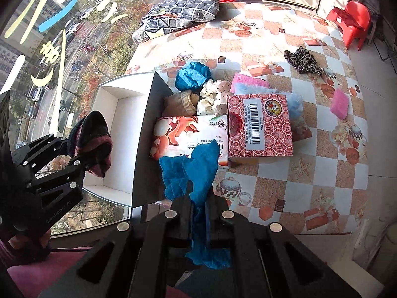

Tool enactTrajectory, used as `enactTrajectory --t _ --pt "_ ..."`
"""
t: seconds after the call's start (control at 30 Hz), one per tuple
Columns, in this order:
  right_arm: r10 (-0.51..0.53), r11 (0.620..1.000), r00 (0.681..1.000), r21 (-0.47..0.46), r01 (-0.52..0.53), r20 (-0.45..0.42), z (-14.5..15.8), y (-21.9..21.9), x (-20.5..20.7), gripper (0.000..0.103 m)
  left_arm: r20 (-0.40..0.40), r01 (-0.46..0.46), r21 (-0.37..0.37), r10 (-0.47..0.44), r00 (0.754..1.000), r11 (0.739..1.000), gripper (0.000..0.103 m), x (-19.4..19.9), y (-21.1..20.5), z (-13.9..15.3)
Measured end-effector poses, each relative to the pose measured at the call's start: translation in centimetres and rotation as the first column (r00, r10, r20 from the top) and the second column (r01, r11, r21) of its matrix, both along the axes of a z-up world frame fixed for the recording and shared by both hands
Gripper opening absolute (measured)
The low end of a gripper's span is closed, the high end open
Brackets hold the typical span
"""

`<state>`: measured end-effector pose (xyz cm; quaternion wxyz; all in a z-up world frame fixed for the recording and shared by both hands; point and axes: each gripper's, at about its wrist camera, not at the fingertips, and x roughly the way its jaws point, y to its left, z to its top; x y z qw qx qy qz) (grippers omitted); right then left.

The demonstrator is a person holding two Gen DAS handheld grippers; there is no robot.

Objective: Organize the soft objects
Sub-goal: 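Carry the hat and blue cloth with both tools over the white box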

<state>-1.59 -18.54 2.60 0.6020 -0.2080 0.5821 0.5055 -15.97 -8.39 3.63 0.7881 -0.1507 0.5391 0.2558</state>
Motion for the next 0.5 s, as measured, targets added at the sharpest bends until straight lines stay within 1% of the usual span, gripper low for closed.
enactTrajectory --t 0.23,0.33,0.5 --pt "0.005 0.998 1.0 0.062 -0.003 -0.019 2.0 4.2 -1.0 0.007 0.009 -0.094 0.026 0.094 0.996 0.995 0.032 -2.9 1.8 0.4" --pt "0.028 0.998 0.999 0.063 -0.027 -0.021 2.0 5.3 -1.9 0.007 0.004 -0.134 0.032 0.134 0.991 0.991 0.033 -4.0 2.4 0.3" --pt "0.072 0.997 0.997 0.039 -0.071 -0.037 1.2 6.6 -3.2 0.007 0.001 -0.188 0.03 0.188 0.982 0.982 0.032 -5.5 3.4 0.1"
